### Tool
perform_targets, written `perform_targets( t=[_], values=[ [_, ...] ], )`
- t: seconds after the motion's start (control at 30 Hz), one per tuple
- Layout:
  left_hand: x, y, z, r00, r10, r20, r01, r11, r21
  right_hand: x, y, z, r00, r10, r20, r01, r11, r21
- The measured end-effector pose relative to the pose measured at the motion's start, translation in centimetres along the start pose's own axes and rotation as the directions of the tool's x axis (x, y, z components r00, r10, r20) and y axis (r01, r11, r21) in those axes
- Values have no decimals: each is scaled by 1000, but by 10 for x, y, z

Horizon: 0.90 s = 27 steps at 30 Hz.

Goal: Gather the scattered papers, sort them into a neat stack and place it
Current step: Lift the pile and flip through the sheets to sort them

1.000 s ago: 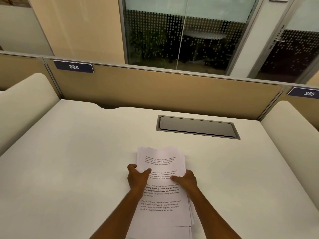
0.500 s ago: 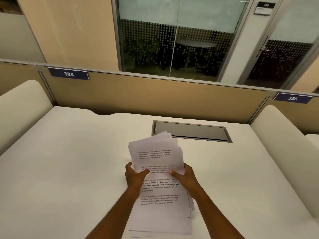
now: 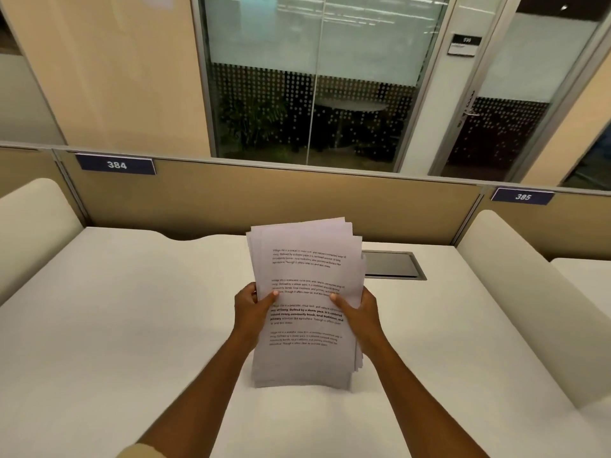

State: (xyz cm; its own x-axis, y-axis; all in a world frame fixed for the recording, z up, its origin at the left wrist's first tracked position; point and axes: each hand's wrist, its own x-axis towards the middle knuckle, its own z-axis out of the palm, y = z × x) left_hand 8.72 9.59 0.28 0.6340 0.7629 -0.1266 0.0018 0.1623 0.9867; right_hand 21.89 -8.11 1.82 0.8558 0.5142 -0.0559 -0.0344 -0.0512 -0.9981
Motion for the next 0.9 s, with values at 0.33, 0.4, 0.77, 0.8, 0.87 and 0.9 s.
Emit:
perform_targets(
  t=[0.33,0.4,0.77,0.8,0.87,0.9],
  values=[
    [-1,20,20,975,216,-57,-211,974,85,10,-22,9,992,-95,-83,97,995,24],
    [-4,14,18,973,224,-64,-216,970,109,7,-17,8,993,-84,-78,86,996,22],
    [-13,5,14,977,202,-63,-195,975,108,1,-6,6,997,-51,-63,52,999,6],
    [-15,5,14,978,199,-70,-192,976,98,0,-3,6,997,-47,-63,47,999,-1],
    [-16,4,14,978,191,-83,-185,979,81,-1,4,5,998,-41,-52,41,999,-6],
    [-17,4,14,978,188,-89,-181,981,75,-1,7,6,998,-38,-49,38,999,-10]
  ],
)
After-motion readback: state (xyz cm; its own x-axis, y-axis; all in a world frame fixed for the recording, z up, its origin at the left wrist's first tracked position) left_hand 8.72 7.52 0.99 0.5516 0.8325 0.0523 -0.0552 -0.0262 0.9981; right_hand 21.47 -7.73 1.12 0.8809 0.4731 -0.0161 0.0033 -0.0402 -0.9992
